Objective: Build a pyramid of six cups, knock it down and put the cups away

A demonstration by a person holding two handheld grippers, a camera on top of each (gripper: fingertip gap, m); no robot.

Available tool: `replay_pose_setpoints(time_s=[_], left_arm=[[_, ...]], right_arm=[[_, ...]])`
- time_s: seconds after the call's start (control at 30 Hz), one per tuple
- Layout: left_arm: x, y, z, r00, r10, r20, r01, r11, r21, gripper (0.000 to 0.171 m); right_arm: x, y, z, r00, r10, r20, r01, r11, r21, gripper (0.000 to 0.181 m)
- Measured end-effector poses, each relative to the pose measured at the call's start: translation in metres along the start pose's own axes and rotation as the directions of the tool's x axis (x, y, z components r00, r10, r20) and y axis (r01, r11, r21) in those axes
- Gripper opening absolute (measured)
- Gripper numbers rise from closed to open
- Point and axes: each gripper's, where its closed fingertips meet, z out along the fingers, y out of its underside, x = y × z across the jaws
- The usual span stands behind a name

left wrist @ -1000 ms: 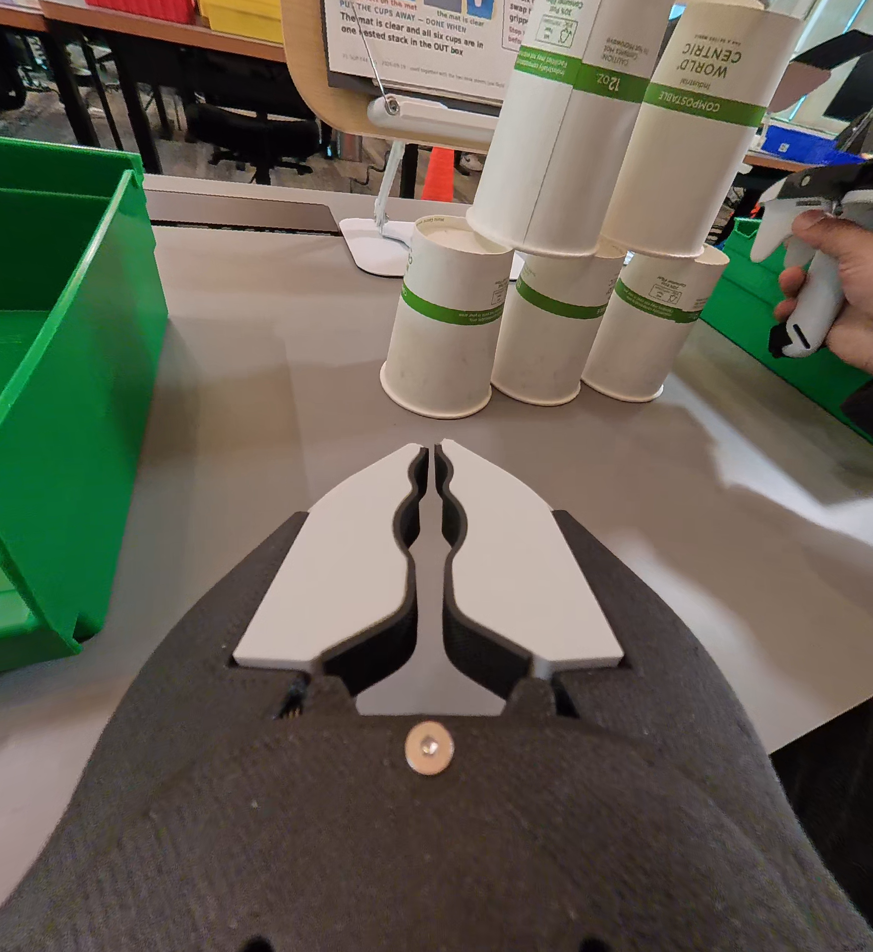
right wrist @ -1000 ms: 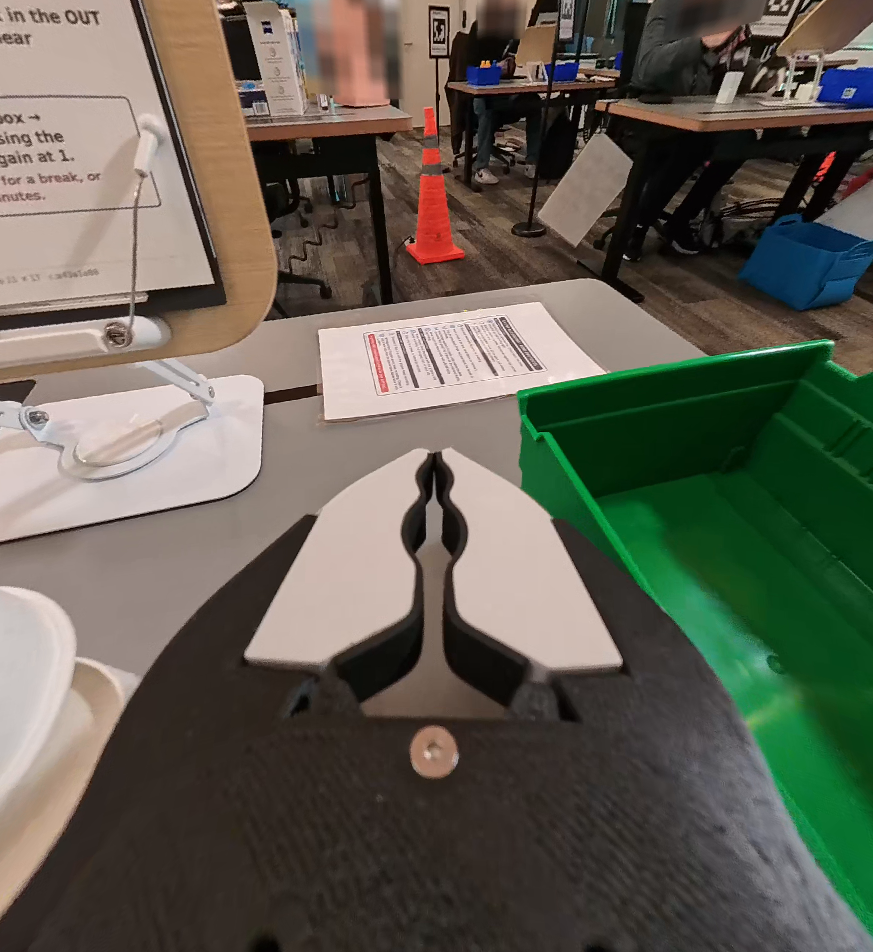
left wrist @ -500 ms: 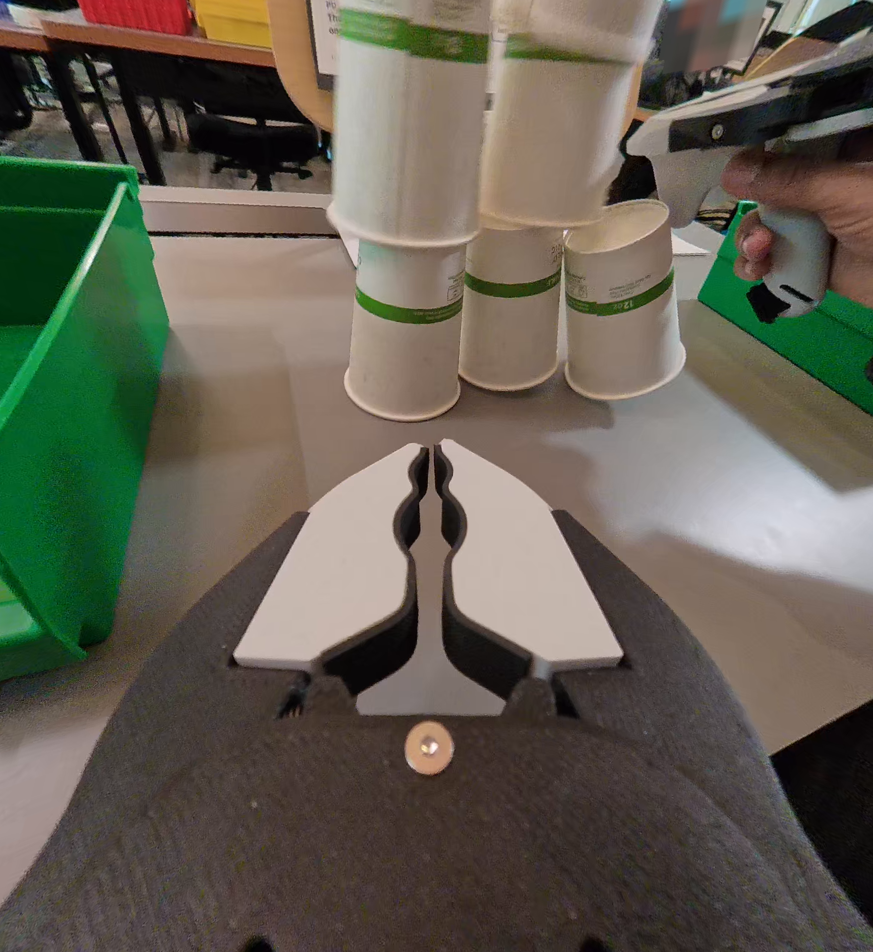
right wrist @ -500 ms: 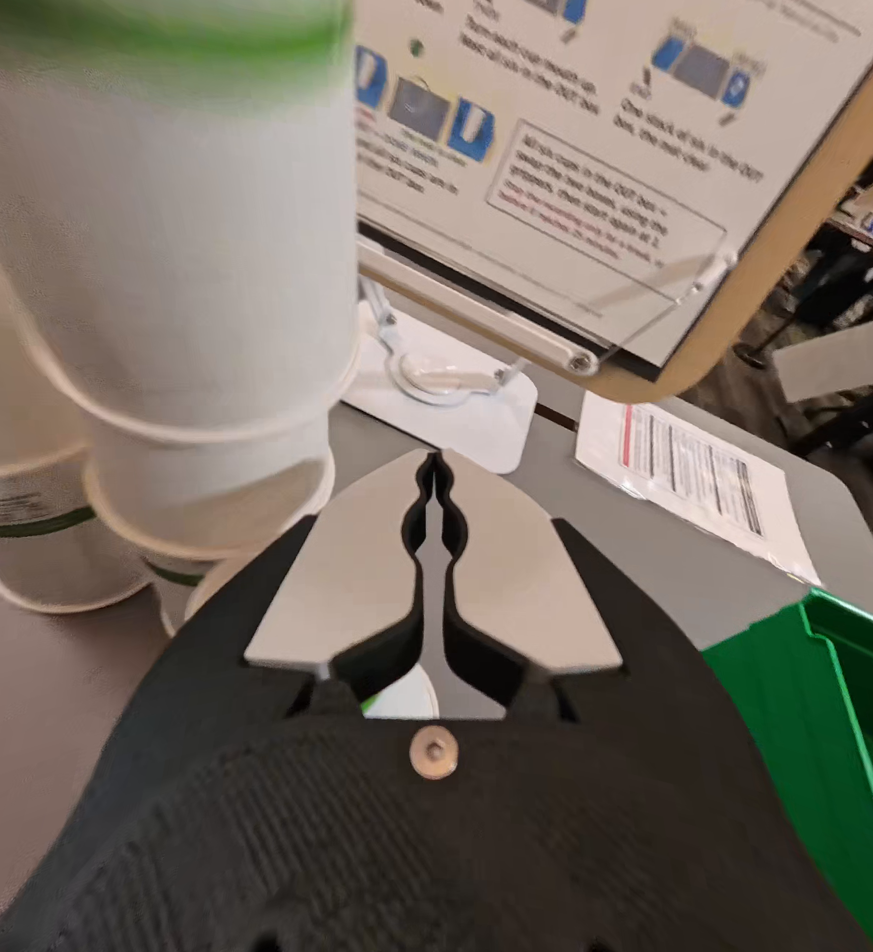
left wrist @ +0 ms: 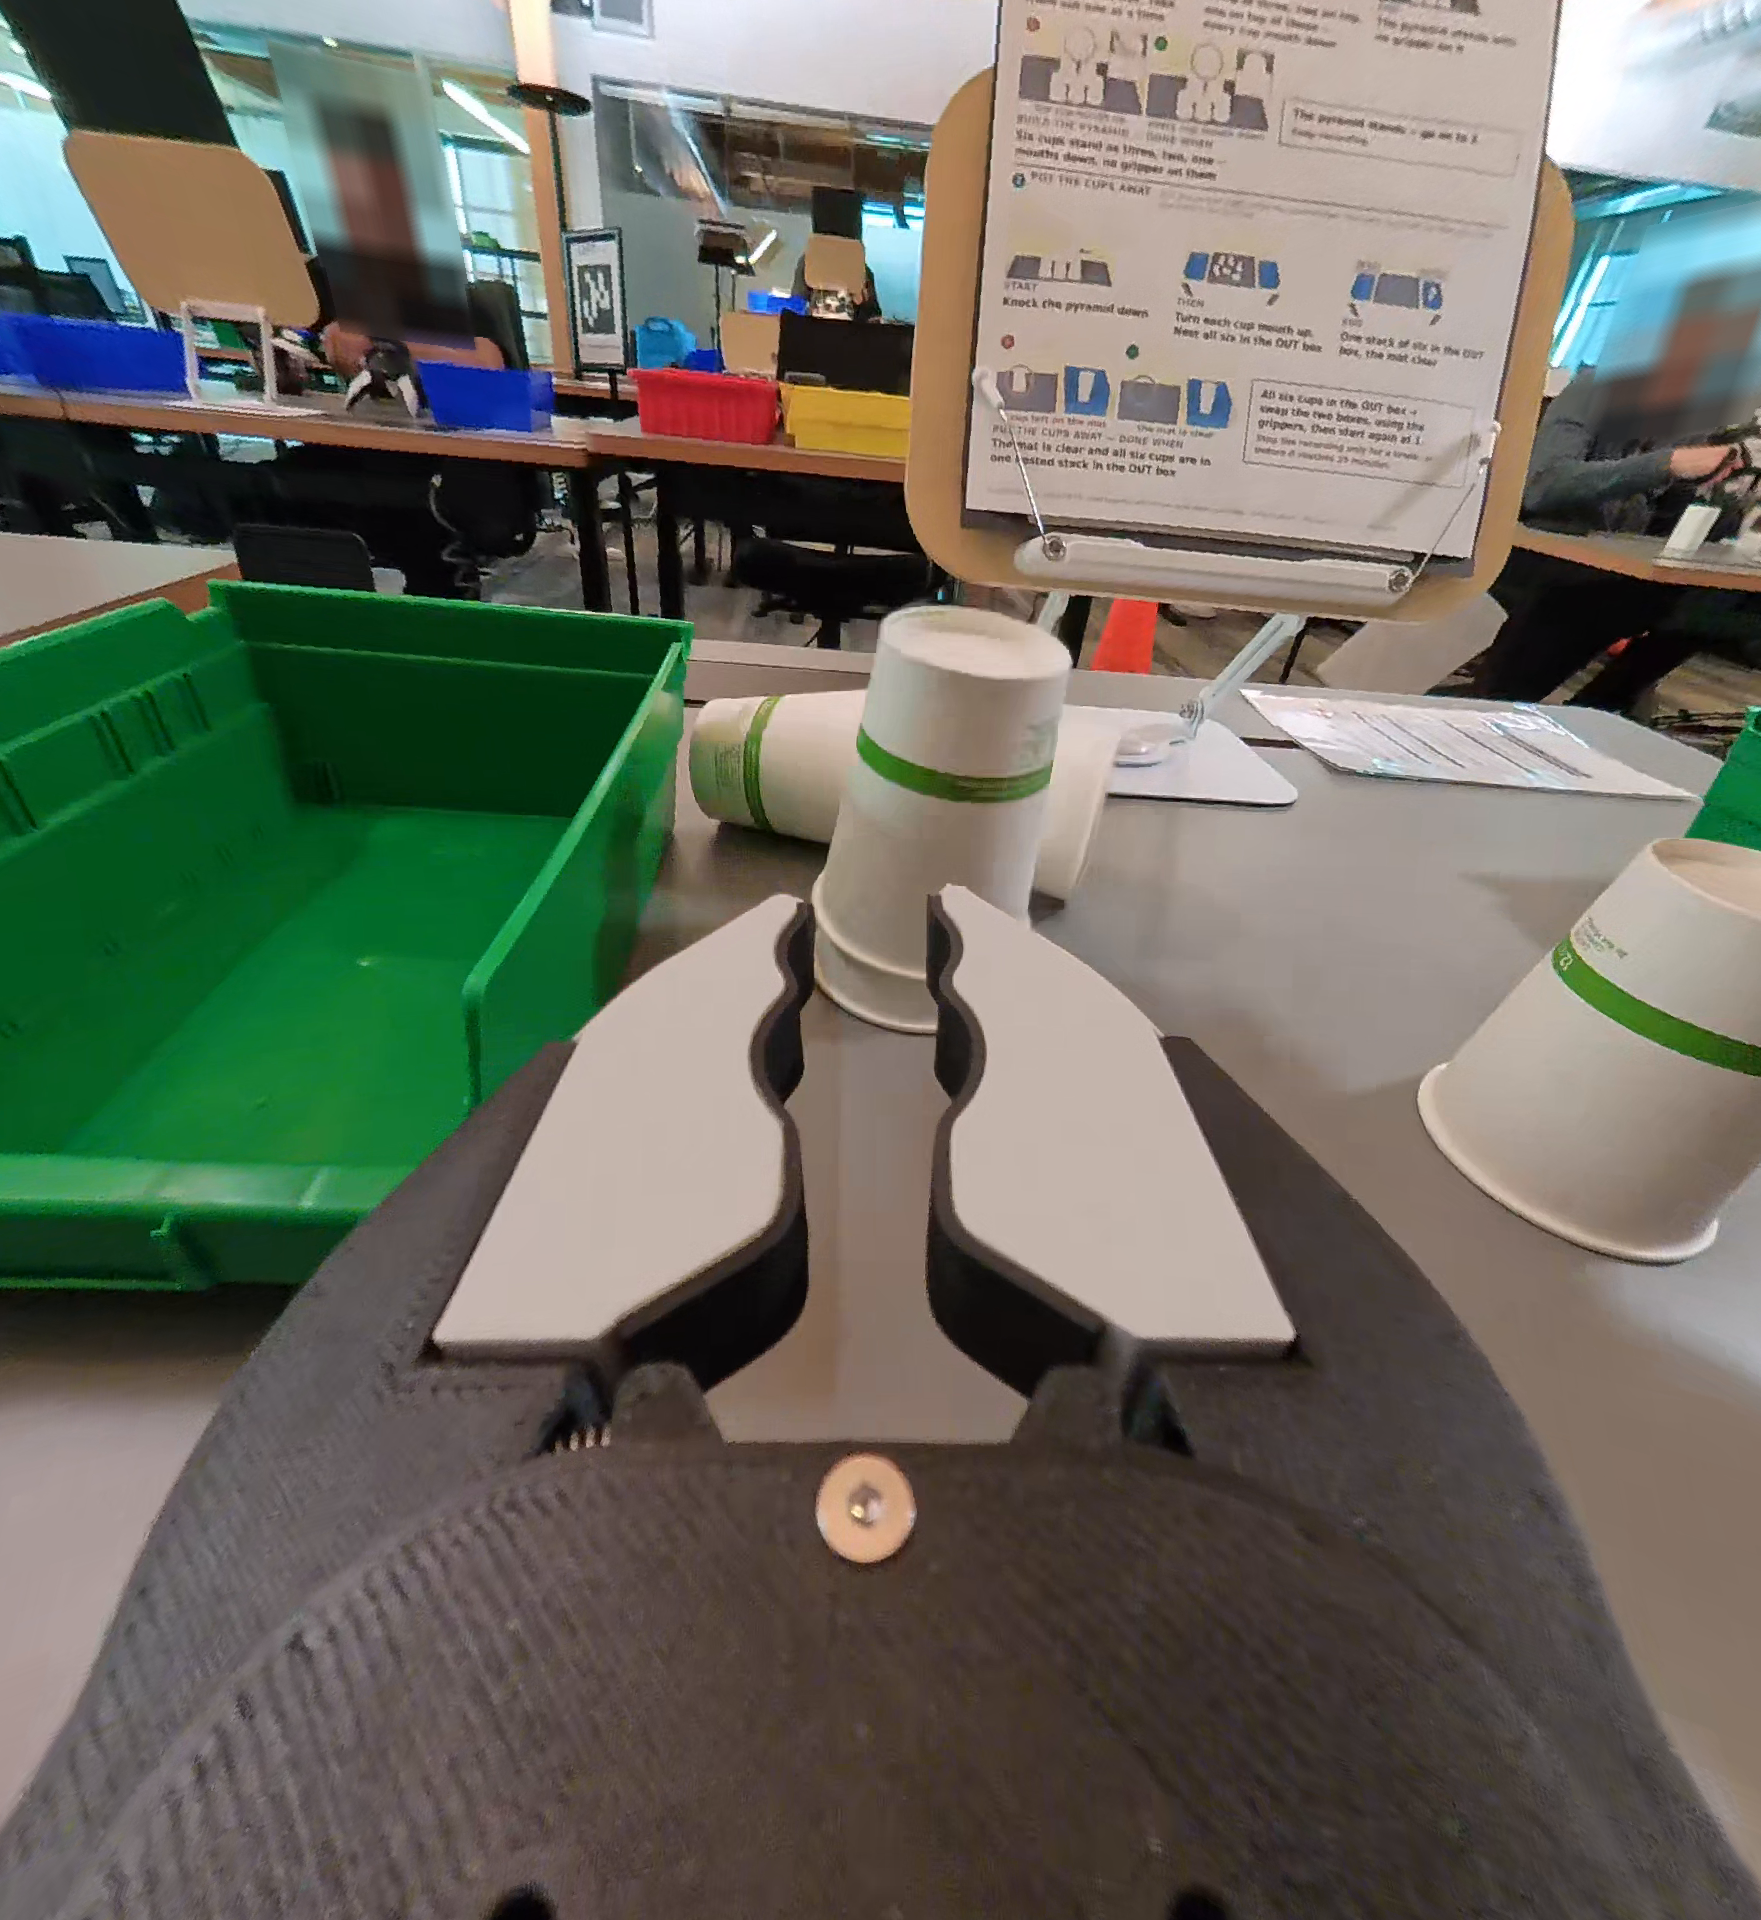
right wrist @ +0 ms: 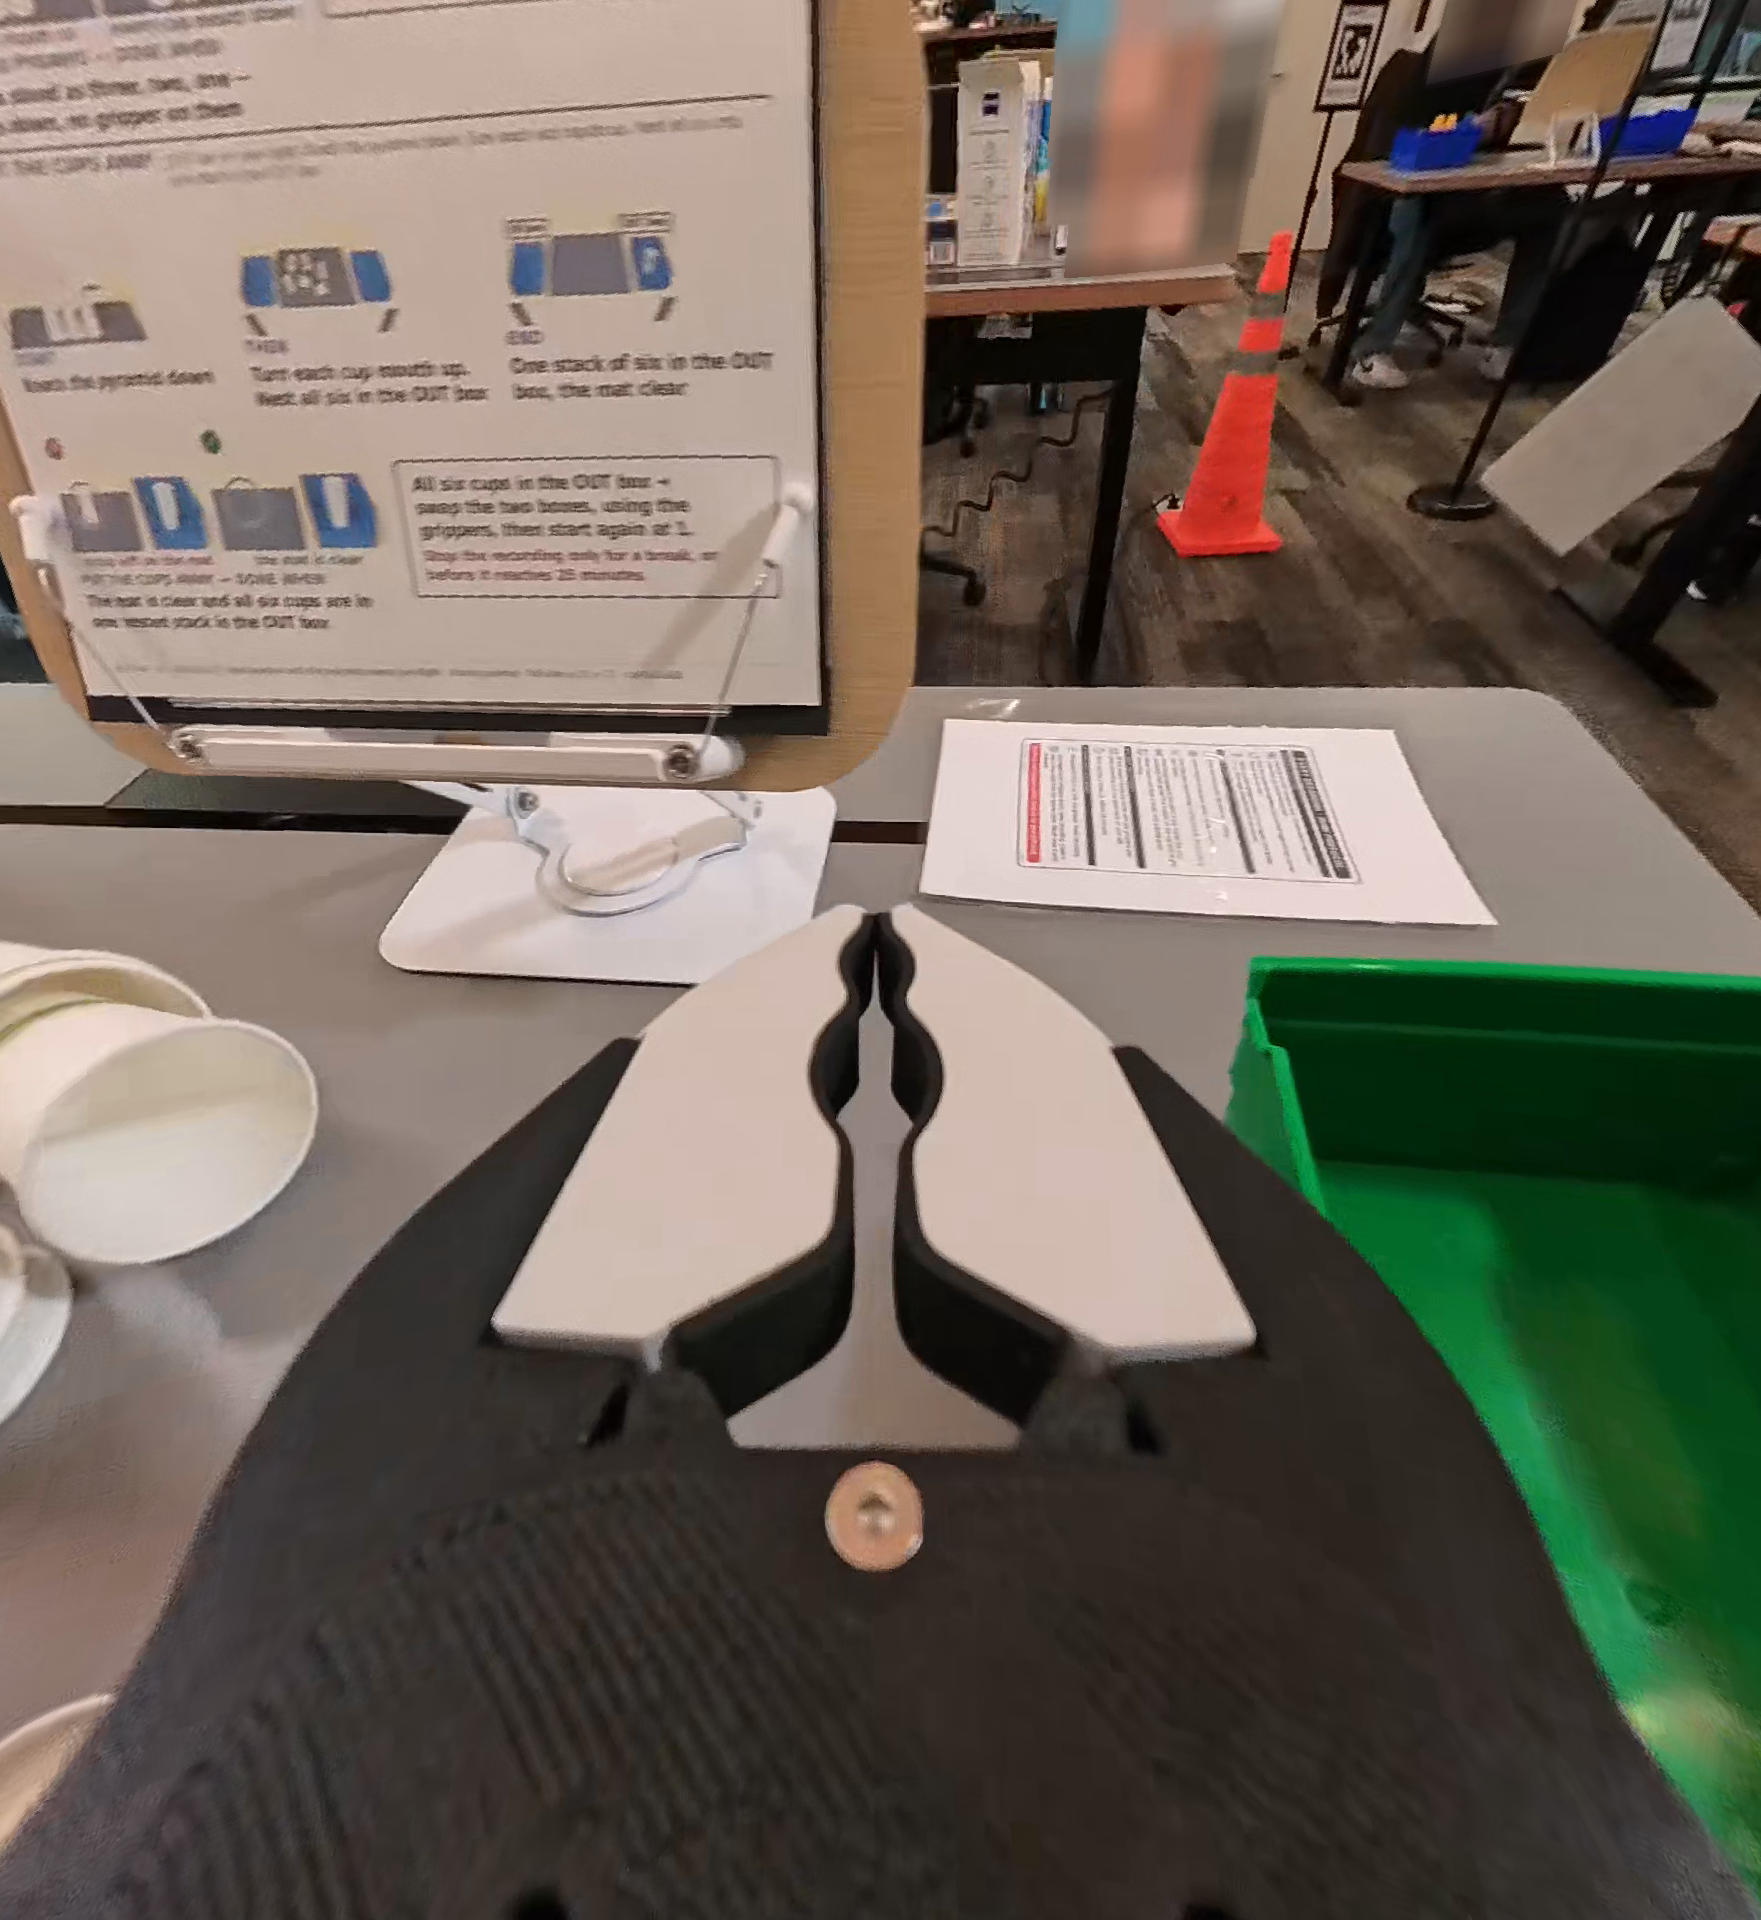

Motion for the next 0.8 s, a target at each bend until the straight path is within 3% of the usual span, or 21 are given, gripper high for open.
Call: replay_pose_setpoints(time_s=[0.17, 0.43, 0.8], left_arm=[[0.006, -0.001, 0.001, 0.999, 0.051, -0.01, -0.051, 0.999, 0.003, 0.021], [0.022, -0.006, 0.009, 0.995, 0.013, -0.094, -0.01, 0.999, 0.032, 0.022], [0.071, 0.001, 0.042, 0.969, 0.025, -0.247, -0.024, 1.0, 0.004, 0.023]], right_arm=[[0.023, -0.001, -0.003, 1.0, 0.003, -0.026, -0.002, 1.0, 0.005, 0.0], [0.033, 0.0, -0.017, 0.998, 0.055, 0.036, -0.056, 0.998, 0.009, 0.006], [0.023, 0.04, -0.044, 0.989, 0.029, 0.145, -0.021, 0.998, -0.053, 0.017]])
